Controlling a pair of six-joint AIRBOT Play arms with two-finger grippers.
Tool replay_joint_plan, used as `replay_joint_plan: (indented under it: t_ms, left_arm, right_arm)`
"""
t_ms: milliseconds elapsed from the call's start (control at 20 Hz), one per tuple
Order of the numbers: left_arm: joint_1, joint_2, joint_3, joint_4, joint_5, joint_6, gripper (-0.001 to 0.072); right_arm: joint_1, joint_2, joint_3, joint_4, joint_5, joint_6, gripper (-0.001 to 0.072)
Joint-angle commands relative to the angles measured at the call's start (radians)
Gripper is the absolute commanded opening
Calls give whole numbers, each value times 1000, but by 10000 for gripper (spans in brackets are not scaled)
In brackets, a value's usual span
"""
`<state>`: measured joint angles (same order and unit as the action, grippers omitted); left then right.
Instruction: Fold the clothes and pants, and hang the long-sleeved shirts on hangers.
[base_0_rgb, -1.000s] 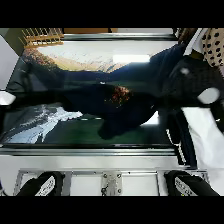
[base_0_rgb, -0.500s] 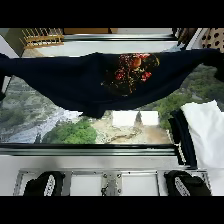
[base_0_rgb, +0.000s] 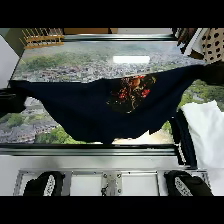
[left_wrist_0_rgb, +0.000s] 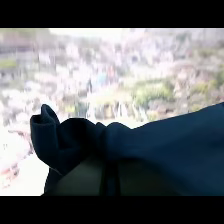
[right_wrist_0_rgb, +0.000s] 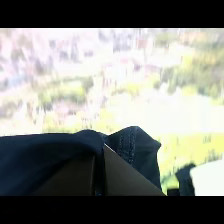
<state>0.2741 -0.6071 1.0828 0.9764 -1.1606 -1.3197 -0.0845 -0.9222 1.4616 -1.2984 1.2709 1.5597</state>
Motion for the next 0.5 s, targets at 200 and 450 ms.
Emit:
replay_joint_plan:
  t_ms: [200, 450]
  left_arm:
    - [-146, -525, 62, 1, 294, 23, 7]
    - [-177, -759, 200, 1, 116, 21, 7]
  right_arm:
    - [1, -444, -34, 27, -14, 24, 14]
    - [2, -501, -35, 27, -110, 23, 533]
